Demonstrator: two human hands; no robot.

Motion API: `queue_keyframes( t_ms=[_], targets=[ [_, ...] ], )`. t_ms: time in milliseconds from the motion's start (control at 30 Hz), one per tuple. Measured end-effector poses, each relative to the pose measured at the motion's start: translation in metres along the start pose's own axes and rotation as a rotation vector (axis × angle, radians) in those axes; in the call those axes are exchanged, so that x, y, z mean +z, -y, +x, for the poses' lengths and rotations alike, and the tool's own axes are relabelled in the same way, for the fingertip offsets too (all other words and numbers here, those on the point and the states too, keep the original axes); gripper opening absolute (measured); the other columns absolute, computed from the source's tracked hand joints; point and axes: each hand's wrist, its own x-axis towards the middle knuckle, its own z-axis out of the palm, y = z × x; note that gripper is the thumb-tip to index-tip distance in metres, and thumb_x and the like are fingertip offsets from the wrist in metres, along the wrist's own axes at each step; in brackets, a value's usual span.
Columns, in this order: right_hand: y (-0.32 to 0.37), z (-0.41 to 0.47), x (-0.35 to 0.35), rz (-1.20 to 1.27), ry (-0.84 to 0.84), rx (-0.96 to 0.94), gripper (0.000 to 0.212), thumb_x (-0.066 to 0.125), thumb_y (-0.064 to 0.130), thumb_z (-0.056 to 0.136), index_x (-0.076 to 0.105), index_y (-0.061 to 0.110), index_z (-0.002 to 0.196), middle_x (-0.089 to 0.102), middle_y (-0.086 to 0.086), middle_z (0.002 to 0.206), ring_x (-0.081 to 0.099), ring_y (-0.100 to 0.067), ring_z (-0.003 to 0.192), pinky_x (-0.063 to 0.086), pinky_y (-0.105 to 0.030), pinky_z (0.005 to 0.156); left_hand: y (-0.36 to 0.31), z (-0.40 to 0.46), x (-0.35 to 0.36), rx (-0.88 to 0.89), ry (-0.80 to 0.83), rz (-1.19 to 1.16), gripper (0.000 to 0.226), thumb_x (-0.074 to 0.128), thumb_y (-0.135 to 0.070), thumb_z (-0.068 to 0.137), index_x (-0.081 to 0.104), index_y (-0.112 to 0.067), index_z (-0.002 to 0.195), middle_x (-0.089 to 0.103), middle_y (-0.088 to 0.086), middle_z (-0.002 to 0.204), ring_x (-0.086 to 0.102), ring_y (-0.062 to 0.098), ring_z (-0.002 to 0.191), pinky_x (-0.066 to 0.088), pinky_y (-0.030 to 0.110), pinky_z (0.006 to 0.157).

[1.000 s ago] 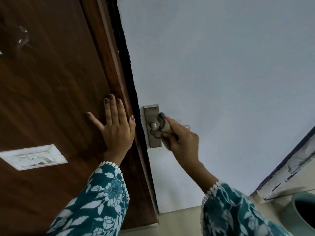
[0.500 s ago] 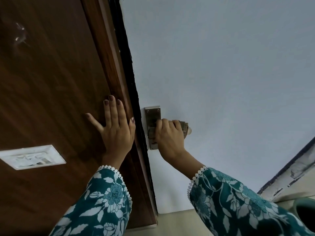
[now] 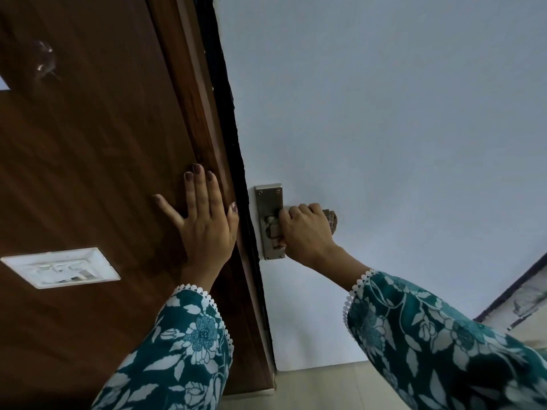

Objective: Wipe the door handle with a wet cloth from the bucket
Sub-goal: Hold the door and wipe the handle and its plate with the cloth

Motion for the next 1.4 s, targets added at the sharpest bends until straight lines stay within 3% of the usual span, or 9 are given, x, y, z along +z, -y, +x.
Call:
queue_keyframes(
  t_ms=[67, 167, 533, 833, 1067, 1267, 1400],
  targets=[
    [-0.006, 0.000, -0.002, 0.050, 0.046, -0.037, 0.030, 0.060, 0.021, 0.075, 0.054, 0.009, 0.101, 0.065, -0.010, 0.100, 0.060, -0.031, 0.094, 0.036, -0.037, 0.087, -0.001, 0.000, -0.001, -0.017, 0.017, 0.000, 0.066, 0.036, -0.031, 0.101, -0.001, -0.008, 0.151, 0.012, 0.014, 0.155, -0.005, 0.020, 0.148, 0.006, 0.074, 0.102],
    [-0.012, -0.001, -0.005, 0.054, 0.083, -0.060, 0.034, 0.056, 0.025, 0.078, 0.051, 0.011, 0.110, 0.064, -0.008, 0.106, 0.058, -0.029, 0.100, 0.033, -0.035, 0.089, 0.000, 0.000, -0.001, -0.027, 0.024, 0.004, 0.065, 0.035, -0.031, 0.101, 0.001, -0.007, 0.151, 0.015, 0.016, 0.153, -0.006, 0.020, 0.148, 0.006, 0.073, 0.102],
    [-0.050, -0.011, -0.001, 0.119, 0.084, -0.062, 0.023, 0.053, 0.024, 0.080, 0.053, 0.014, 0.101, 0.063, -0.001, 0.102, 0.058, -0.022, 0.098, 0.034, -0.034, 0.090, 0.001, 0.000, 0.002, -0.015, 0.003, 0.021, 0.067, 0.035, -0.031, 0.101, -0.003, -0.009, 0.151, 0.016, 0.016, 0.153, -0.006, 0.020, 0.148, 0.006, 0.073, 0.102],
    [-0.079, -0.023, 0.013, 0.316, 0.056, 0.004, 0.033, 0.063, 0.023, 0.079, 0.056, 0.015, 0.110, 0.067, 0.001, 0.105, 0.061, -0.023, 0.097, 0.036, -0.028, 0.082, 0.000, 0.000, 0.001, -0.006, 0.003, 0.023, 0.067, 0.036, -0.031, 0.101, -0.003, -0.009, 0.151, 0.016, 0.016, 0.153, -0.005, 0.020, 0.148, 0.006, 0.073, 0.102],
    [-0.080, -0.040, 0.009, 0.576, 0.047, 0.209, 0.029, 0.065, 0.020, 0.078, 0.060, 0.012, 0.106, 0.071, -0.003, 0.097, 0.064, -0.026, 0.086, 0.052, -0.034, 0.072, 0.000, 0.001, -0.004, -0.024, 0.062, 0.015, 0.066, 0.036, -0.031, 0.101, 0.001, -0.006, 0.151, 0.023, 0.020, 0.153, -0.006, 0.021, 0.147, 0.006, 0.074, 0.102],
    [-0.068, -0.053, 0.012, 0.673, -0.021, 0.525, 0.025, 0.064, 0.027, 0.082, 0.064, 0.014, 0.102, 0.072, -0.007, 0.088, 0.063, -0.027, 0.083, 0.052, -0.037, 0.074, -0.009, 0.003, -0.010, -0.071, 0.112, 0.023, 0.065, 0.034, -0.030, 0.102, -0.003, -0.008, 0.151, 0.013, 0.016, 0.155, -0.010, 0.020, 0.147, 0.007, 0.072, 0.104],
    [-0.089, -0.085, 0.018, 0.861, -0.034, 0.764, 0.015, 0.062, 0.019, 0.085, 0.066, 0.011, 0.097, 0.070, -0.007, 0.087, 0.063, -0.024, 0.084, 0.048, -0.031, 0.072, -0.023, 0.002, -0.018, -0.180, 0.153, -0.005, 0.064, 0.040, -0.023, 0.100, 0.006, -0.003, 0.150, 0.016, 0.022, 0.155, 0.006, 0.027, 0.146, 0.011, 0.070, 0.107]
  ],
)
